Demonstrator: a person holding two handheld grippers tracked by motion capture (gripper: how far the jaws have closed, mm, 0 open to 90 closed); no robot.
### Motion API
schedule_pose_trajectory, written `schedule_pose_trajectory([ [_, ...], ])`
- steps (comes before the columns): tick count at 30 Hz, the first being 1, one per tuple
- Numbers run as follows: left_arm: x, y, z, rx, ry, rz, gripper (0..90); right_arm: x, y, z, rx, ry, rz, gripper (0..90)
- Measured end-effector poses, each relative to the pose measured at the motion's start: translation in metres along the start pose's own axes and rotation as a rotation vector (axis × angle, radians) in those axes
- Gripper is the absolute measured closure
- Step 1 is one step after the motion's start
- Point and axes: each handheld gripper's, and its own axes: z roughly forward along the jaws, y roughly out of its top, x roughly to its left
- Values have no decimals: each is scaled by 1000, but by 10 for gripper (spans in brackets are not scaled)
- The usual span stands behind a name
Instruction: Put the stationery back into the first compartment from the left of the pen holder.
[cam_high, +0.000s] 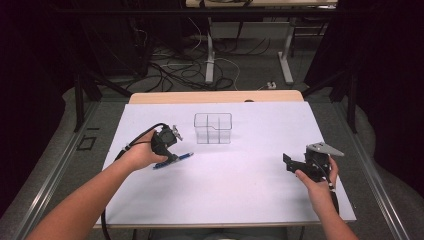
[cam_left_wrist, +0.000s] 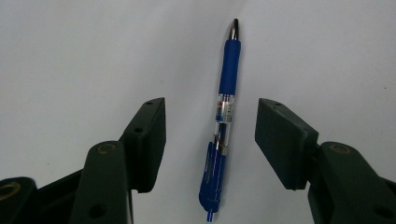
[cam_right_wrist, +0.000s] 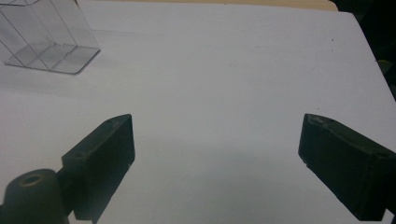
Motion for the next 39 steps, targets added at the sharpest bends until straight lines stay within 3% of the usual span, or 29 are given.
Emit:
schedule_pose_trajectory([
  [8,3,1,7,30,-12,3,477,0,0,0,3,1,0,102],
  [14,3,1,13,25,-25,-9,509,-1,0,0,10,9,-11,101],
  [26,-4,9,30,65,-30,28,566,0,0,0,13,7,-21,99],
  [39,-6,16,38,86,-28,51,640,1,-1,1,8,10,-15,99],
])
